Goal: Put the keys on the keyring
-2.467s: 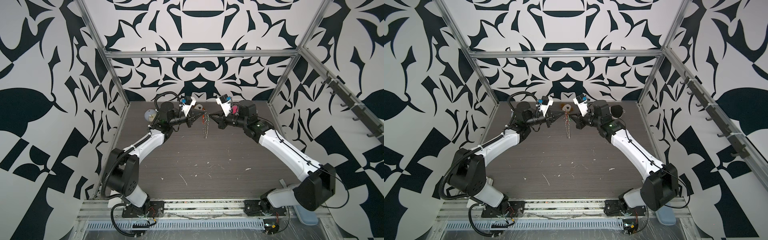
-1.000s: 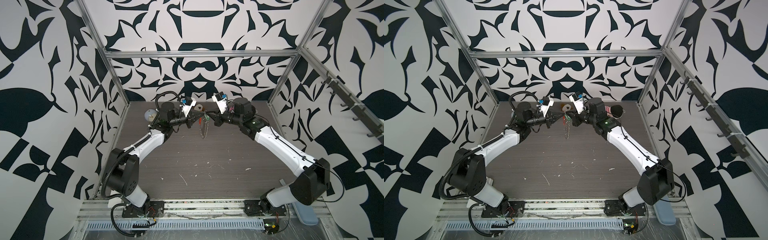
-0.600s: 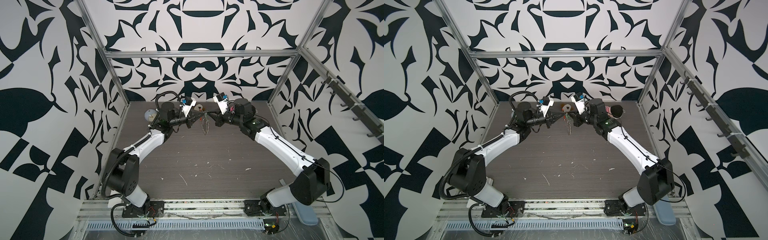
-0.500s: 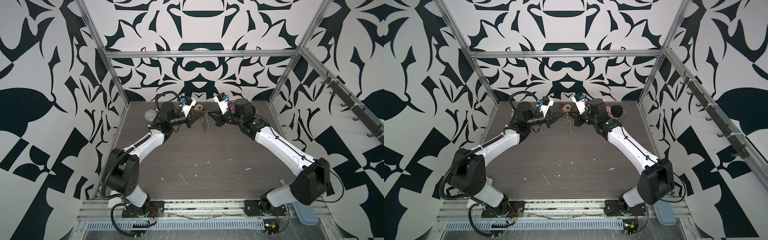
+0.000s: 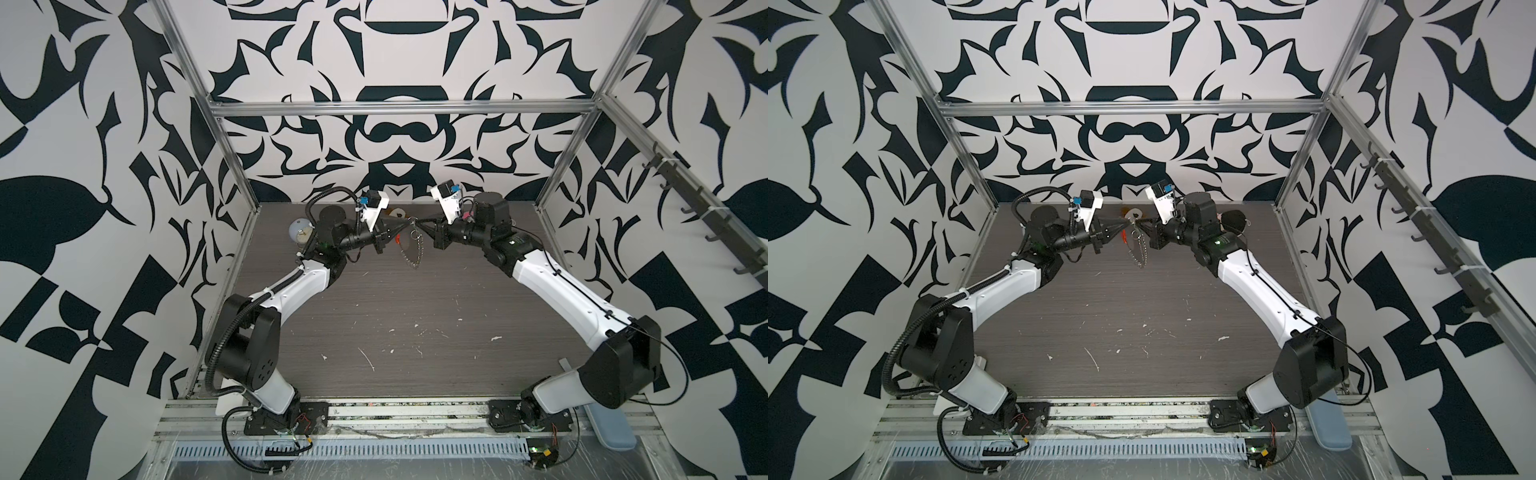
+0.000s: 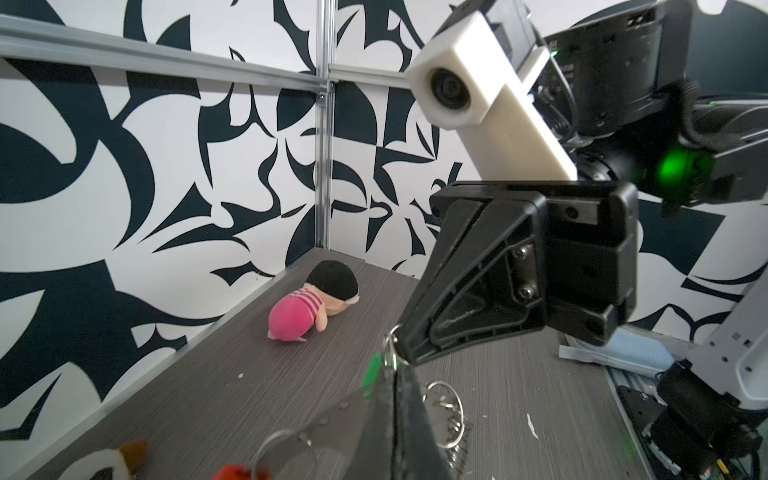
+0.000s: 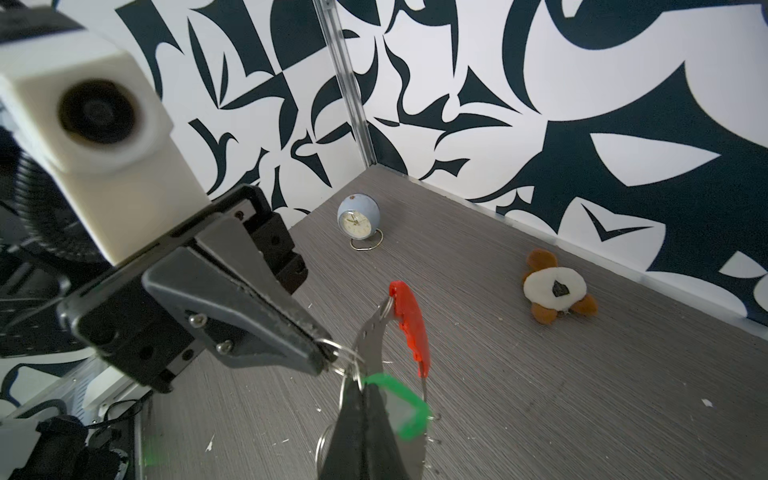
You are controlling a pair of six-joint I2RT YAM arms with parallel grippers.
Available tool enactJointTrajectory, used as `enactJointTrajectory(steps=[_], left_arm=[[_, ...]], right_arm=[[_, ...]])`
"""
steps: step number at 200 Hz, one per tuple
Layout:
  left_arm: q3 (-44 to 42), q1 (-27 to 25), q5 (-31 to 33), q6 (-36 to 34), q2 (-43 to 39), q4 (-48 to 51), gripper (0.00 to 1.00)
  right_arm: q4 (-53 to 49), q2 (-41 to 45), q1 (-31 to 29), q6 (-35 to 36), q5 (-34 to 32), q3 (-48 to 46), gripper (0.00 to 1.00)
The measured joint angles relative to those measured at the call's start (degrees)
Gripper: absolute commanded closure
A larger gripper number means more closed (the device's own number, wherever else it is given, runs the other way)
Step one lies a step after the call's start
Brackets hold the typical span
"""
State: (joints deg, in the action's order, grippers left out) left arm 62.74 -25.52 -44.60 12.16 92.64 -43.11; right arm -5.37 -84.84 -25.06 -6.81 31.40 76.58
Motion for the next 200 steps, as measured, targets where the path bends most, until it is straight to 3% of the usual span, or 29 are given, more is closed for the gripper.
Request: enactJointTrajectory(steps=[63,200], left_arm=[[-1.31,0.00,-0.22,8.04,3.61,-13.05,1.00],[-2.47,-0.39,2.21,17.00,7.21,-25.16,1.00]], right_arm=[[0.61,0.15,0.83,-1.42,1.42,-0.04,1.00],[5.14,3.91,1.09,-3.80,0.33,-5.44,1.00]])
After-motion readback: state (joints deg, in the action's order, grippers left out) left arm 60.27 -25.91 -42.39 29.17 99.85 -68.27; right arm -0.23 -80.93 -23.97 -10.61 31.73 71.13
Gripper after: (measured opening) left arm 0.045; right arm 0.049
